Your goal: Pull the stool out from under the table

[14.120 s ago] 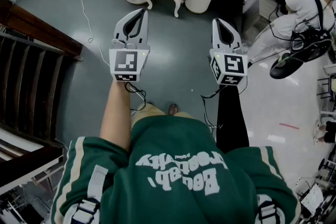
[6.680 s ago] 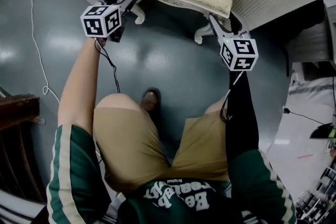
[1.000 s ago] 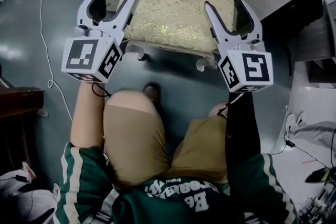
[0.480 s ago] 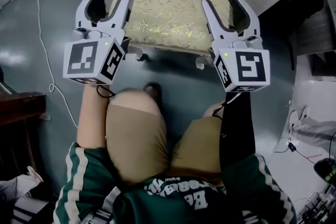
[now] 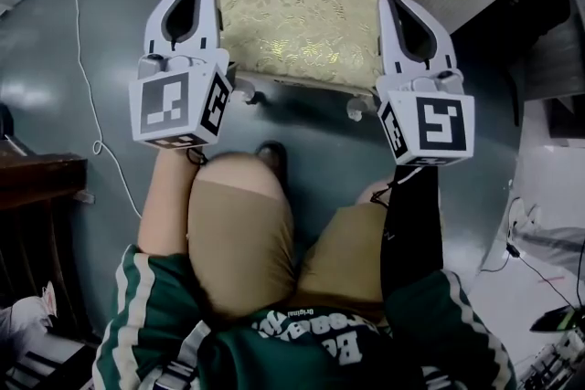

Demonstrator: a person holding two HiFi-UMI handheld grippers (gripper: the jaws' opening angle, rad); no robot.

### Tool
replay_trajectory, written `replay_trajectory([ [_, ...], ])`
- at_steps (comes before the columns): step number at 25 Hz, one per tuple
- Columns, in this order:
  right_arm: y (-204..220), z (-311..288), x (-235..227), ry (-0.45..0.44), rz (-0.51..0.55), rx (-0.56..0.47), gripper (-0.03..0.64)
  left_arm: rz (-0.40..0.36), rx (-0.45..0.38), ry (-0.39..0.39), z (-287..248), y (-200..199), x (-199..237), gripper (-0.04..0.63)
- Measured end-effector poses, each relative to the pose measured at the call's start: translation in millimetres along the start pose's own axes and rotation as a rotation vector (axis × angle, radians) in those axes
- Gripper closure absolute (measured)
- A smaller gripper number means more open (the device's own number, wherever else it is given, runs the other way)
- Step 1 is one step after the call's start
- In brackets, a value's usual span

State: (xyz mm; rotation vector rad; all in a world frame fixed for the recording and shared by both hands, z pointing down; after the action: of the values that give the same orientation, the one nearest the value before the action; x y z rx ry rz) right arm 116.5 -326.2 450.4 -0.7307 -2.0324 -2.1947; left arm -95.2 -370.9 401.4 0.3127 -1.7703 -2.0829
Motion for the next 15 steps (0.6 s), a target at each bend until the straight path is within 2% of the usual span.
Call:
replay_trajectory([
  [5,2,3,-7,0.013,-0.01,-0.003,0.601,0.005,0.007,-0.01,2,3,2,0.581],
  [15,7,4,-12,0.044,0.005,0.024,0.603,0.004,0.001,0.034,0,8,-9,0.581],
])
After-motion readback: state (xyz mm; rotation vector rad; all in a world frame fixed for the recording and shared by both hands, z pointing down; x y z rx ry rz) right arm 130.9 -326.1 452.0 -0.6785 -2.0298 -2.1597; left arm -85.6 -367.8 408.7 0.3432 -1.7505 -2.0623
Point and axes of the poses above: the fingertips, and each gripper's own axes: z backward along the fingers, x to its left, y out of its underside, the point moved 1 cm from there along z, backward along the fingers, and after that the axes turned 12 degrees about z, right-handed, at the moved point
